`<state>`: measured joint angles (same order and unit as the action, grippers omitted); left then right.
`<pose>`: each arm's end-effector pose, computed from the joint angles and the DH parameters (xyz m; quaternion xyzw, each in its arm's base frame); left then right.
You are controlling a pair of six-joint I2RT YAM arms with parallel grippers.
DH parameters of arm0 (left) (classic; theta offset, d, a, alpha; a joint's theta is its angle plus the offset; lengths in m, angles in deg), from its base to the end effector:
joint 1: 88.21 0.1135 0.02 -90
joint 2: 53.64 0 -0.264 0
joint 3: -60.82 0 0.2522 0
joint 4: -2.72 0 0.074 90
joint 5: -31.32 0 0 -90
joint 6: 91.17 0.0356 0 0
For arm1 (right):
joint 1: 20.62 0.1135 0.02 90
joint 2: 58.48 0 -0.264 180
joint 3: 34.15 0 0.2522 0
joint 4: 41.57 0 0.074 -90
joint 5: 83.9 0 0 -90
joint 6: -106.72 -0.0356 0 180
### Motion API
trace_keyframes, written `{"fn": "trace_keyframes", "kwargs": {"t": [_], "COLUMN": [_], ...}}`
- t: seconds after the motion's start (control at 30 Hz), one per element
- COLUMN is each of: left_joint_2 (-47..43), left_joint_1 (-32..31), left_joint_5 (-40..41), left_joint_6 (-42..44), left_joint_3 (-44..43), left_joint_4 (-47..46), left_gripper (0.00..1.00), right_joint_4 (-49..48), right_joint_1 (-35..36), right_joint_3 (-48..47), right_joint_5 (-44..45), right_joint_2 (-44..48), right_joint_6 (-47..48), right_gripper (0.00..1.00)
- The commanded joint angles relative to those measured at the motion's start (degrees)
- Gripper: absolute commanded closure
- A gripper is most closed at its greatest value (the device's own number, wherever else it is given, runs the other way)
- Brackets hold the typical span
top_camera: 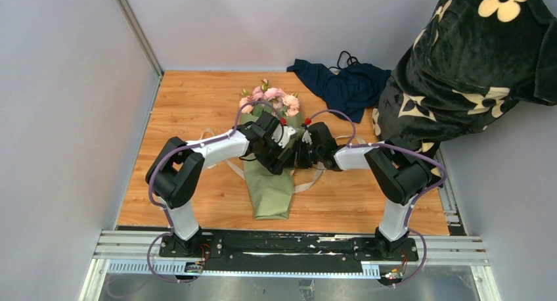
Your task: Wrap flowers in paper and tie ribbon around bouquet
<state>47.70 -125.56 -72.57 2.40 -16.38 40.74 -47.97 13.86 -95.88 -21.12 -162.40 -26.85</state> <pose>0.2752 -0.2208 0.1732 0.3641 0.8926 -0.1817 0.1944 0.2843 0.2150 0.1386 -0.0383 0.8710 0.4416 0.2121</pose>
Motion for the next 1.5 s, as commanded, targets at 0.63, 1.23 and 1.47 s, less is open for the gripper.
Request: {"fn": "trace_keyframes", "kwargs": {"t": [0.63,1.23,1.47], "left_joint_2": [-6.66,1.33,-1.15], "left_joint_1": [50.51,50.57,50.6], "left_joint_5": [3.95,12.06,8.68], "left_joint_6": [4.95,17.46,18.46], "left_joint_3": [-3.82,2.27,0.62], "left_joint_4": [7.48,6.03,9.34], "left_gripper": [0.11,0.27,1.0], "right_joint_4": [3.99,0.4,0.51], "right_joint_1": [1.24,1.33,1.38], "right_joint_3": [1.4,3.18,3.3], "right_joint_5": [2.78,1.83,1.96], "right_joint_2": [0.31,-1.01,-0.84], "right_joint_6": [2.66,1.72,1.89], "right_gripper": [1.0,1.0,1.0]}}
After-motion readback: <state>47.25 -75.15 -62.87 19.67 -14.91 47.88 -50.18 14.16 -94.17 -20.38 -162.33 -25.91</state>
